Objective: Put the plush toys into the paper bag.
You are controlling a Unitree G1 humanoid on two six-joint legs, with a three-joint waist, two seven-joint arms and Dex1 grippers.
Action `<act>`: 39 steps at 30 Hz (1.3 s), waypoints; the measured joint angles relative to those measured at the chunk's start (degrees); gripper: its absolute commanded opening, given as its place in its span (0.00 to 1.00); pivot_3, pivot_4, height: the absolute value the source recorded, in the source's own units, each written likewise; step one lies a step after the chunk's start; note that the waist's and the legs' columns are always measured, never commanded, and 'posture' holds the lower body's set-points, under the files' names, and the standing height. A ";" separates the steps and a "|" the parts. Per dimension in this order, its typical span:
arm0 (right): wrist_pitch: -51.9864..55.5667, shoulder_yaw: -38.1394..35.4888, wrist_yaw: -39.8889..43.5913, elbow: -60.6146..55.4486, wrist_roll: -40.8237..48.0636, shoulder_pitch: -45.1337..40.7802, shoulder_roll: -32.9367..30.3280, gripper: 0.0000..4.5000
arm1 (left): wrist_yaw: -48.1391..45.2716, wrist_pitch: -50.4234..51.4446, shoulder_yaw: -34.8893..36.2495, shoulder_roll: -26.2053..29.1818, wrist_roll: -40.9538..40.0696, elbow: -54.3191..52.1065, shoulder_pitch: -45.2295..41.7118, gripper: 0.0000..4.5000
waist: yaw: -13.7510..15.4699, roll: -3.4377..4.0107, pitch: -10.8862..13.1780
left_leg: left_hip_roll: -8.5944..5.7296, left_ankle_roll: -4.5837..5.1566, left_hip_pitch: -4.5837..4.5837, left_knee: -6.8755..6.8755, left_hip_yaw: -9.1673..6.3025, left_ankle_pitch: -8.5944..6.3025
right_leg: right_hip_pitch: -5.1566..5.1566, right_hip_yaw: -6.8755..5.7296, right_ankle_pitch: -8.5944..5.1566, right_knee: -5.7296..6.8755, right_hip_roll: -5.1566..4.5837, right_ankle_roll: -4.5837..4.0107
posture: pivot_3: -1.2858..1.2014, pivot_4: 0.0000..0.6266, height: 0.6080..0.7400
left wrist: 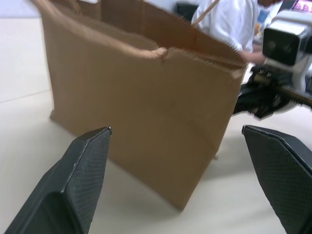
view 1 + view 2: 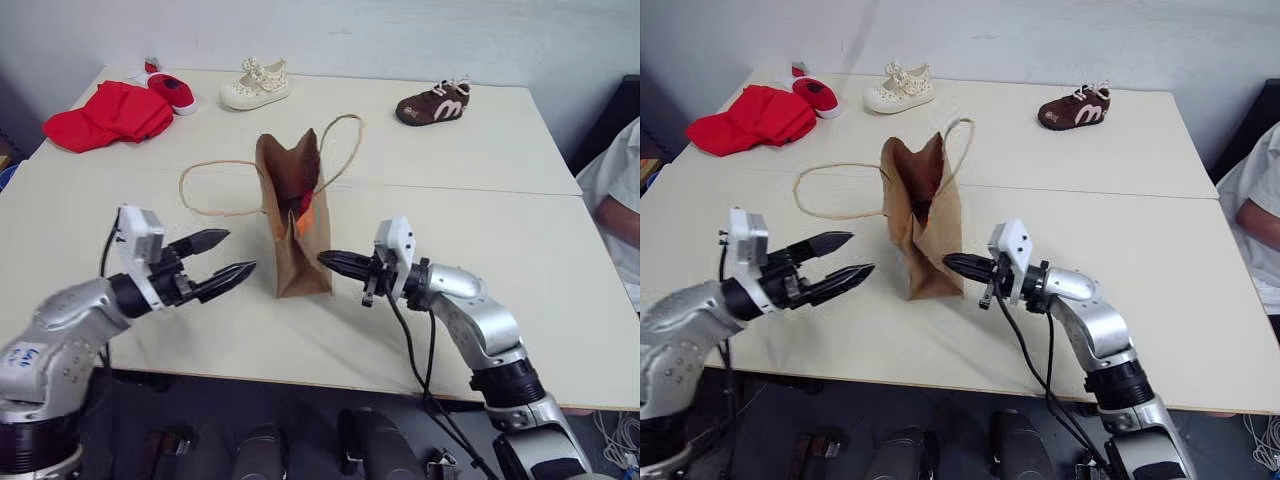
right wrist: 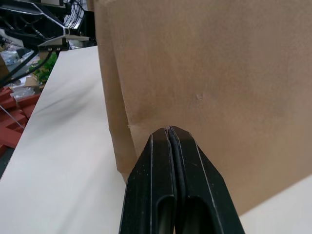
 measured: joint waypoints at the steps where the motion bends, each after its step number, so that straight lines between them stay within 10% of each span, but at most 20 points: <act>1: -0.04 0.32 0.00 0.34 -0.54 0.00 0.48 0.01 | 1.01 -0.54 -1.52 -1.28 0.50 -1.04 0.01 1.00 | -0.02 0.00 0.00 | 0.00 0.00 0.00 0.00 0.00 0.00 | 0.00 0.00 0.00 0.02 0.01 0.00 | 0.52 0.24 1.00; 17: -0.17 2.96 -0.39 1.92 -3.88 -0.64 3.66 0.01 | 22.49 -7.50 -15.32 -18.87 17.65 -2.90 -3.38 1.00 | 0.06 -0.02 -0.02 | 0.00 -0.02 0.03 0.04 0.01 0.01 | 0.04 -0.01 0.01 0.02 0.04 0.01 | 0.52 0.24 1.00; 33: 1.55 1.76 0.04 -0.67 -4.42 1.88 -0.15 0.00 | 11.91 -7.34 -12.58 -11.44 16.45 4.85 -8.22 0.01 | 0.10 -0.03 -0.02 | 0.02 -0.03 0.02 0.04 0.00 0.02 | 0.05 -0.04 0.01 0.04 0.06 0.01 | 0.52 0.24 1.00; 39: 6.27 -6.68 1.00 -8.08 0.37 10.13 -9.14 0.00 | -14.97 -2.96 -8.53 1.56 3.43 17.93 -19.03 0.01 | 0.70 0.00 0.00 | -0.04 -0.02 0.05 0.11 -0.03 0.02 | 0.16 -0.11 0.00 -0.08 0.09 0.00 | 0.52 0.24 1.00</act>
